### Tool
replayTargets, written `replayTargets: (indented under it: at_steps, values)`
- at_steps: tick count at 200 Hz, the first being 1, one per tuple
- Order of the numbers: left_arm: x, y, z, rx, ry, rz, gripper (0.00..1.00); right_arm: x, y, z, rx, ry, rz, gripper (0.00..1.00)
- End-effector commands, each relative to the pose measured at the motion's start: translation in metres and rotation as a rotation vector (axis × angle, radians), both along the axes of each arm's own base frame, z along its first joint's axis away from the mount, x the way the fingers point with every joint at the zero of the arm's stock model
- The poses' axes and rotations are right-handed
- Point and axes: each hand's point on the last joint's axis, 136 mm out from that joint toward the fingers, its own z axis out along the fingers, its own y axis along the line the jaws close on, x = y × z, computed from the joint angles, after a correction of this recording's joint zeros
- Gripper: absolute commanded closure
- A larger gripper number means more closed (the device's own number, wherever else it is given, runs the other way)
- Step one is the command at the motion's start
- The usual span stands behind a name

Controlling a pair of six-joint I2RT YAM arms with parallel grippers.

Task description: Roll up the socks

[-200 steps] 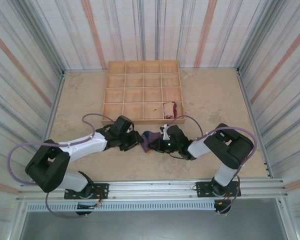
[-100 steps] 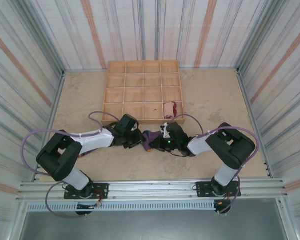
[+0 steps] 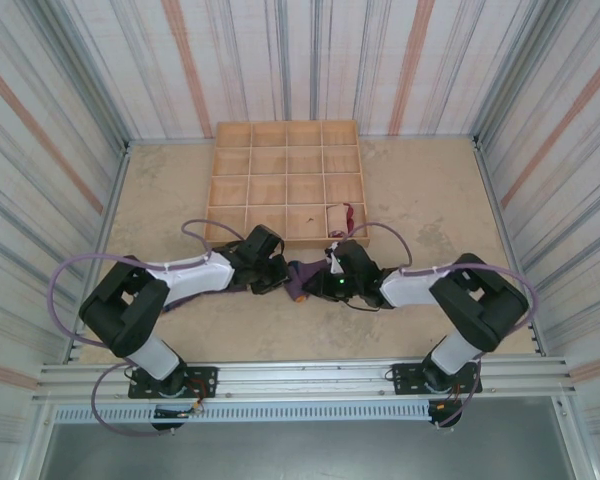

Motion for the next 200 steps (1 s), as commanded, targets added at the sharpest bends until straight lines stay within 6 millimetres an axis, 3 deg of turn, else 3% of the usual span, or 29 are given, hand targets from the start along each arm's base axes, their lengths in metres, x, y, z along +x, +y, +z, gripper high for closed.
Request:
replayTargets:
  at_steps: [1,23,72,102,127,176,200]
  values:
    - [-0.014,0.025,0.000,0.114,0.056,0.034,1.00,-0.007,-0.018,0.009,-0.200,-0.113,0.069,0.56]
    - [-0.018,0.029,0.004,0.114,0.065,0.043,1.00,-0.013,-0.014,0.026,-0.304,-0.248,0.151,0.43]
    - [-0.028,0.027,0.003,0.072,0.102,0.063,1.00,-0.035,0.014,0.038,-0.522,-0.543,0.317,0.38]
    - [-0.033,0.027,0.001,0.046,0.116,0.075,1.00,-0.043,0.037,0.035,-0.587,-0.661,0.355,0.38]
    - [-0.038,0.026,-0.003,0.030,0.126,0.082,1.00,-0.041,0.048,0.022,-0.602,-0.661,0.349,0.38]
    - [-0.043,0.027,-0.002,0.032,0.127,0.081,1.00,-0.029,0.050,0.007,-0.699,-0.699,0.306,0.42]
    - [-0.043,0.026,-0.001,0.027,0.129,0.081,1.00,-0.028,0.051,-0.001,-0.719,-0.691,0.312,0.52]
